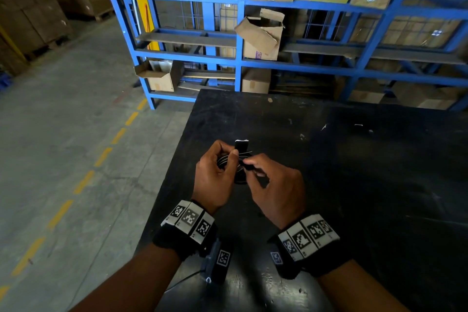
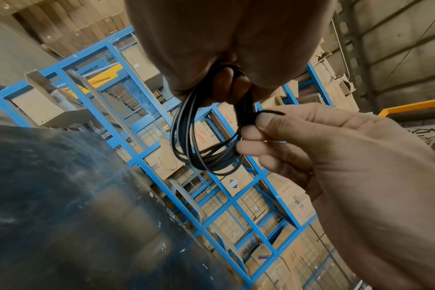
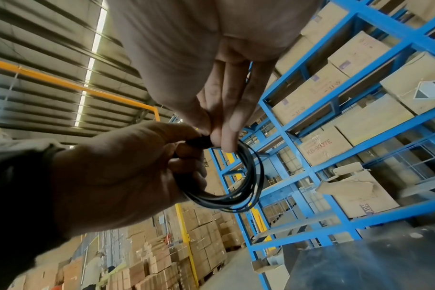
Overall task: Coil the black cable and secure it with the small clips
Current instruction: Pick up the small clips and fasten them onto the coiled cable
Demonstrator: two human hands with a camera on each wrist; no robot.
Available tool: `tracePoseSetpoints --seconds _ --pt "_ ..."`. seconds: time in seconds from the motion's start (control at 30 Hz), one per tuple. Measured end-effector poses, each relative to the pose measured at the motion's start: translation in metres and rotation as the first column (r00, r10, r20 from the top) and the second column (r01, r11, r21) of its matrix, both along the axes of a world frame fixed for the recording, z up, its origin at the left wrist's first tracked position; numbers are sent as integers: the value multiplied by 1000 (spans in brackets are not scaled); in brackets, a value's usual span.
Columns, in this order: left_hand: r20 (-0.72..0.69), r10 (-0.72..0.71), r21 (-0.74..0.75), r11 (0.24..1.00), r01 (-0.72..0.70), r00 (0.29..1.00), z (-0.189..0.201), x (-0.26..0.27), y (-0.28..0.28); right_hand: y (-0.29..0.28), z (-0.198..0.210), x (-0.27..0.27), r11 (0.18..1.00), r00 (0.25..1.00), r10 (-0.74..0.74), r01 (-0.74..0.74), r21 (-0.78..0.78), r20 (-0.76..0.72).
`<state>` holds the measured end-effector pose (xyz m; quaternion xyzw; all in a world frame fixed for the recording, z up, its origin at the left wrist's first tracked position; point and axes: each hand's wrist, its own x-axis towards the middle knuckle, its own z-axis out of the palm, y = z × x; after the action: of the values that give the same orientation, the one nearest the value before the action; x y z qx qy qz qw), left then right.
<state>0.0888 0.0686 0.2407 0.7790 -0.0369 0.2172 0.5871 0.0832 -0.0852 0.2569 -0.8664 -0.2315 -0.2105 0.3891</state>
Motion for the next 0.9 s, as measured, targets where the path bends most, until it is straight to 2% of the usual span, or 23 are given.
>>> tracePoseSetpoints --seconds 0.1,0.17,0.4,0.57,0.7,0.8,0.9 --pt "-1 -31 20 999 31 1000 0 -3 -2 -8 3 9 999 998 30 -28 -36 63" --pt "13 -64 37 997 64 998 0 -6 -2 -14 5 14 999 998 42 -41 -13 50" --pt "-53 -236 116 964 240 970 0 -11 2 -26 2 28 965 964 191 -150 213 -187" --pt "-138 -307 111 940 322 942 -3 -14 7 -31 -4 30 941 931 189 -81 328 -313" --pt "-214 -263 135 946 295 941 -7 -14 2 -30 -6 29 937 927 186 -67 343 -327" --pt "-230 -268 135 943 303 936 -9 -13 -3 -31 -4 30 937 906 170 -26 349 -389" --pt "-215 -294 70 946 315 931 -10 -10 -3 -34 -2 32 923 889 204 -35 383 -410"
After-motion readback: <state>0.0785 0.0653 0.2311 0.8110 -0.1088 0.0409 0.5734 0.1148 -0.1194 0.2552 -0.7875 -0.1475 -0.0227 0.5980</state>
